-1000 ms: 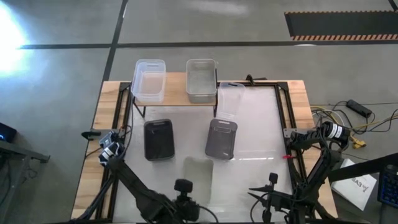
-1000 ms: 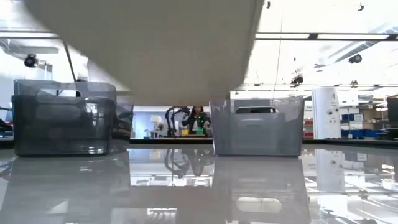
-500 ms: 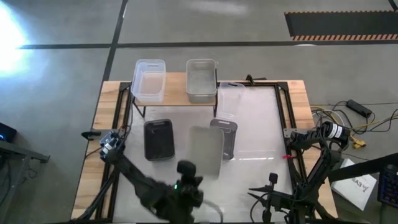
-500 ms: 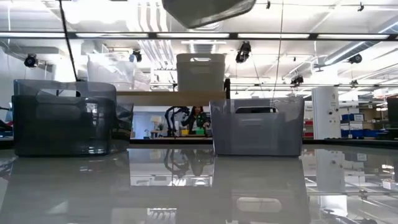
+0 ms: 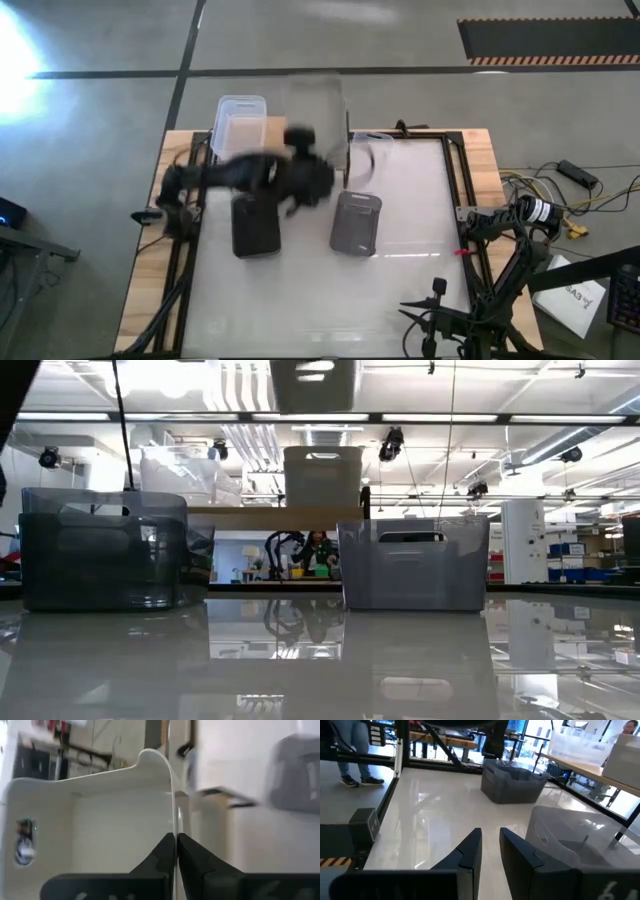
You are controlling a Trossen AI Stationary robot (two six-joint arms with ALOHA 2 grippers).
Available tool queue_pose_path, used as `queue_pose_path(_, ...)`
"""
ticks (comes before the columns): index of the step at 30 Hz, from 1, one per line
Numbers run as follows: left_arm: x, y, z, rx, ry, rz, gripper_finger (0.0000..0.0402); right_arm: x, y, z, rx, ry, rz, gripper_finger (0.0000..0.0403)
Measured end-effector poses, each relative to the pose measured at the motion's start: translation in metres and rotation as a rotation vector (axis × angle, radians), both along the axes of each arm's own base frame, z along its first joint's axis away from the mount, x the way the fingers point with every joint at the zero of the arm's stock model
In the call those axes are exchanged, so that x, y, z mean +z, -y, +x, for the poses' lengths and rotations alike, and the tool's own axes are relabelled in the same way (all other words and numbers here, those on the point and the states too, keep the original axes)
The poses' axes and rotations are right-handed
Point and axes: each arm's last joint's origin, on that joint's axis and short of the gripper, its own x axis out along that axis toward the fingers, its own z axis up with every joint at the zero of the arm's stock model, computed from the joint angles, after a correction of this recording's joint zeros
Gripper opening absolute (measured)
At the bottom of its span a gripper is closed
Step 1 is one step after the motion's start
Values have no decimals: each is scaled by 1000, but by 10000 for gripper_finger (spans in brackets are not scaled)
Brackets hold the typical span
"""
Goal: Stack baskets on shelf by color
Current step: Stack the gray bin on top of the gray bin on the shelf
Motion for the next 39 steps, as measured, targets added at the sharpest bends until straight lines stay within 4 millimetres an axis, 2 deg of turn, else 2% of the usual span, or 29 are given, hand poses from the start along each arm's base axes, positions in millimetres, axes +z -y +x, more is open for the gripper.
queue_pose_path(5, 2, -80, 2, 65, -7, -67, 0, 0, 0, 0, -8, 11, 39, 61)
queue_pose_path(8, -1, -108, 4, 21, -3, -123, 0, 0, 0, 0, -12, 18, 64, 61)
queue_pose_path(10, -4, -116, 6, -10, -18, -145, 0, 0, 0, 0, -15, 22, 77, 61)
queue_pose_path(19, -7, -114, 2, -135, -41, -278, 0, 0, 0, 0, -16, 25, 89, 61)
queue_pose_path(32, -10, -113, -2, -72, -27, -359, 2, 0, 0, 0, -16, 25, 88, 61)
queue_pose_path(39, -4, -113, -6, -81, -13, -358, 60, 0, 0, 0, -16, 25, 87, 61)
